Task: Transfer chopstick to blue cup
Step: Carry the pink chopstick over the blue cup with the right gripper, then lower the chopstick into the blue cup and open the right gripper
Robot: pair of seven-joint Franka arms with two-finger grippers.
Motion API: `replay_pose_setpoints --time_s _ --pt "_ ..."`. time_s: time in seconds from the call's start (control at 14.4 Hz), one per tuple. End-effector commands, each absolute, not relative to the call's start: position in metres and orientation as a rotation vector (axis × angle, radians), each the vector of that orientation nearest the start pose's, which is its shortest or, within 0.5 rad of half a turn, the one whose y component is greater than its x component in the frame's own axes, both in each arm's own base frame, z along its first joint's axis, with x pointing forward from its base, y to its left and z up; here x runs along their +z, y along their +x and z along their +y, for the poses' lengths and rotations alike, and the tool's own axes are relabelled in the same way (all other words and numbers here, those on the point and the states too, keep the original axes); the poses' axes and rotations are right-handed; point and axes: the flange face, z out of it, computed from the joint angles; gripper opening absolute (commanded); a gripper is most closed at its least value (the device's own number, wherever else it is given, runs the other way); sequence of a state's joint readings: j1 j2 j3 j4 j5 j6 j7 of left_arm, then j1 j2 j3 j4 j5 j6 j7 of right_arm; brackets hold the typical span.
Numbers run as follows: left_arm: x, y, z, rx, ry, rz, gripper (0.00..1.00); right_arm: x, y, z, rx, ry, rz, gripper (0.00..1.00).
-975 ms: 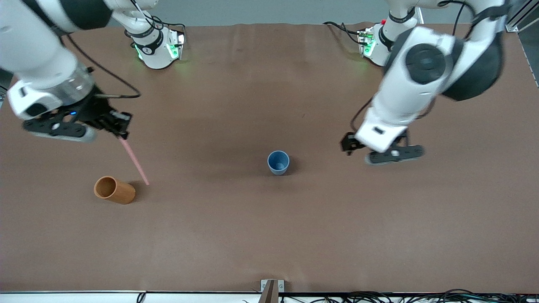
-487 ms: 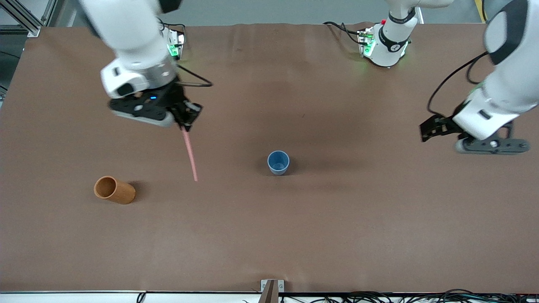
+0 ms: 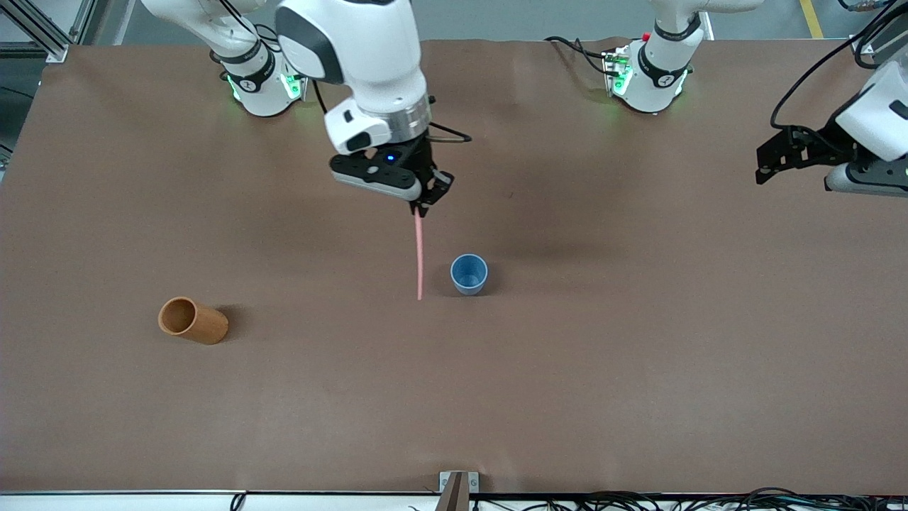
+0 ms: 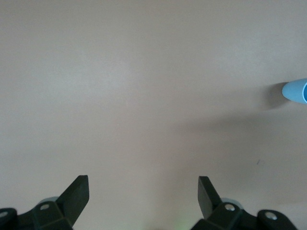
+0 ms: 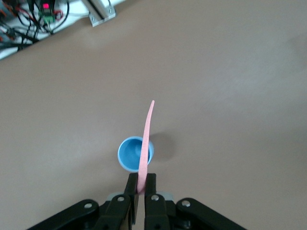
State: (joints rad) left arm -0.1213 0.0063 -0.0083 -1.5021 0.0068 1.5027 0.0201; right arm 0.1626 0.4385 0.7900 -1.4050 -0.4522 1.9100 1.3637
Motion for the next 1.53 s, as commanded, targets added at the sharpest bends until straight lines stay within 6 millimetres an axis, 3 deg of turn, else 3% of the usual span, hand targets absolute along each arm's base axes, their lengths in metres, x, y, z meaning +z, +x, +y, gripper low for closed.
replay_pose_setpoints --time_s 0.0,0.21,0.56,0.91,1.04,1.32,1.46 --pt "0.65 0.545 -0.072 0.019 -3.124 0.259 1.0 0.511 0.478 0.505 -0.265 -2.939 0.598 0.04" --pt "0.653 0.544 -0.072 0.012 -3.128 0.235 1.0 0.491 0.465 0.524 -0.234 -2.955 0.589 0.04" --pt "0.651 0.545 -0.076 0.018 -3.141 0.169 1.0 0.475 0.46 0.537 -0.211 -2.925 0.551 0.06" --pt "0.647 0.548 -0.075 0.026 -3.134 0.183 1.0 0.445 0.465 0.538 -0.247 -2.957 0.505 0.07" --pt "0.657 0.548 -0.076 -0.005 -3.133 0.19 1.0 0.443 0.471 0.533 -0.246 -2.96 0.512 0.08" --pt "0.659 0.547 -0.072 -0.01 -3.129 0.182 1.0 0.423 0.468 0.536 -0.204 -2.984 0.497 0.11" --pt "0.658 0.548 -0.071 -0.008 -3.131 0.177 1.0 0.422 0.469 0.537 -0.202 -2.984 0.497 0.11"
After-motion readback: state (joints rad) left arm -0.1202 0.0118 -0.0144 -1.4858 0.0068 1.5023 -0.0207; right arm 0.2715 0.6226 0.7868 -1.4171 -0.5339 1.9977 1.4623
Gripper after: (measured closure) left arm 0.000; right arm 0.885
